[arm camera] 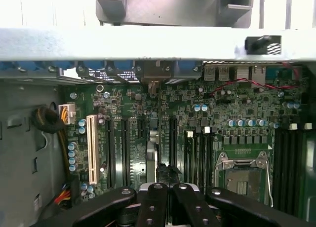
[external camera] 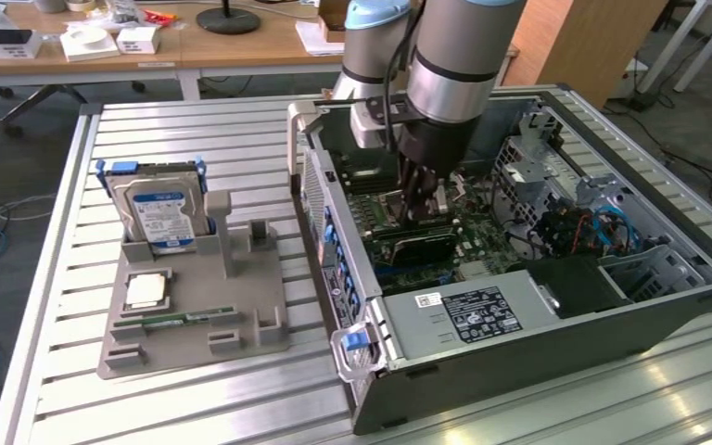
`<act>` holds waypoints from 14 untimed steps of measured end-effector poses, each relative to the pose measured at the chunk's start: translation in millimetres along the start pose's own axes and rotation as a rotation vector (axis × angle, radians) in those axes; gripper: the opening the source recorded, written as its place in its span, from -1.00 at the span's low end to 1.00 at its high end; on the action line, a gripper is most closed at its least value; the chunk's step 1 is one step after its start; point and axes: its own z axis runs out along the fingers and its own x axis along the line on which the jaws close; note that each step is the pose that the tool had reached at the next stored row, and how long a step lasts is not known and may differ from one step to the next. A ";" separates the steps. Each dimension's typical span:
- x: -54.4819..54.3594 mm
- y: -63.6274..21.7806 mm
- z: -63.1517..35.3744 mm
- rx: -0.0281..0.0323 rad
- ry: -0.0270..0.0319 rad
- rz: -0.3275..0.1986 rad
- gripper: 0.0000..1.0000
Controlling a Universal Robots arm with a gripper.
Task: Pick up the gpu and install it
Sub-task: 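Press down on the gpu until it lock into place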
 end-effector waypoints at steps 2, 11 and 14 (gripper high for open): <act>-0.3 -0.1 -5.8 0.0000 0.0000 0.000 -0.80; -0.6 -3.2 -9.6 -0.0001 0.0002 0.000 -0.80; -0.7 -8.2 -9.5 -0.0001 0.0001 0.000 -0.80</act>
